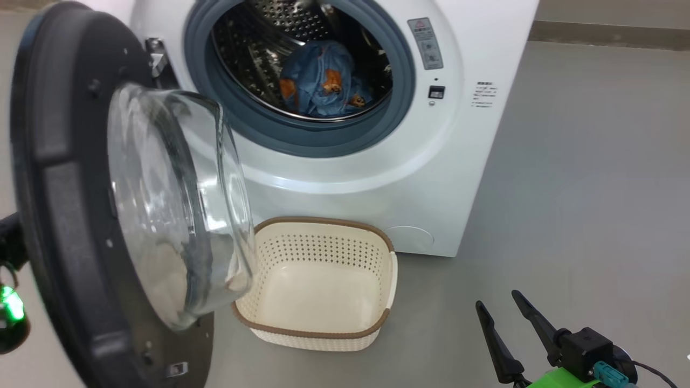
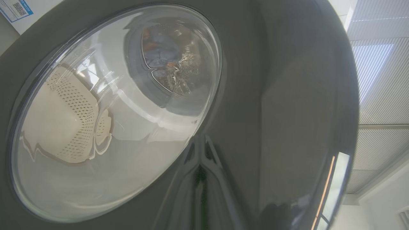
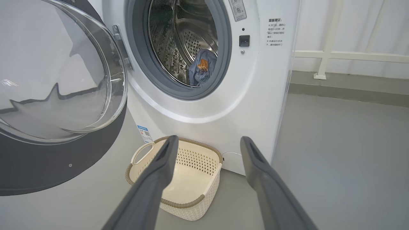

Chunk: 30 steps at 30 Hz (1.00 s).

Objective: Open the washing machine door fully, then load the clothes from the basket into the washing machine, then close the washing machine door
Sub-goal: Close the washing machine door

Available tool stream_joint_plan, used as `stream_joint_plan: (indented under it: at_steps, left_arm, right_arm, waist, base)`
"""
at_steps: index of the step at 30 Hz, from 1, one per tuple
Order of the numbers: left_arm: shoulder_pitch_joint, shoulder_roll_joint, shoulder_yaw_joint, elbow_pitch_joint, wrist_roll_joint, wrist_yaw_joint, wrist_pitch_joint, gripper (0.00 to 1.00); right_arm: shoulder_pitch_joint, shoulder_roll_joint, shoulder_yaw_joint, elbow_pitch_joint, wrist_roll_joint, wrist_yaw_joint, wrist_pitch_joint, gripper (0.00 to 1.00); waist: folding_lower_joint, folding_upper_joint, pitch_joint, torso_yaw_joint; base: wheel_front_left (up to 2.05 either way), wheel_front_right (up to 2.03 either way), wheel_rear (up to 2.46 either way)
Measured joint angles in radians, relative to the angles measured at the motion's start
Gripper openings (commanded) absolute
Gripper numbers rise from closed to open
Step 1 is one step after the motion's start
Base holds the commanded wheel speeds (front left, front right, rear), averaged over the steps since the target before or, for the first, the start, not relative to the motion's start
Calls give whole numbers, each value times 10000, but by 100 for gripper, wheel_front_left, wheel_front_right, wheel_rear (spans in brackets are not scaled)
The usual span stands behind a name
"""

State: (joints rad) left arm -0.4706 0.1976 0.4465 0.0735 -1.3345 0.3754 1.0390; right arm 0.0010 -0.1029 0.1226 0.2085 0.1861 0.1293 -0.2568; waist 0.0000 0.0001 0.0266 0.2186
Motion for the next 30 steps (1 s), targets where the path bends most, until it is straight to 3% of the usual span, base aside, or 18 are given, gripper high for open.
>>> stream_joint_plan:
  at_steps: [4, 14, 30]
  left_arm:
    - [-1, -456, -215, -132, -2, -27, -169, 0]
    - [-58, -1174, -458, 6, -38, -560, -922, 0]
    - [-783, -1584, -901, 1392, -117, -1774, -2665, 0]
  right_arm:
    - [0, 0, -21, 4, 0, 0, 0, 100]
    - [0, -4, -29, 8, 0, 0, 0, 100]
    - [0, -6, -38, 10, 0, 0, 0, 100]
  waist:
    - [0, 0, -42, -378]
    - [0, 0, -158, -1186]
    - [0, 0, -115, -2355]
  base:
    - [0, 0, 0]
    - [0, 0, 0]
    - [0, 0, 0]
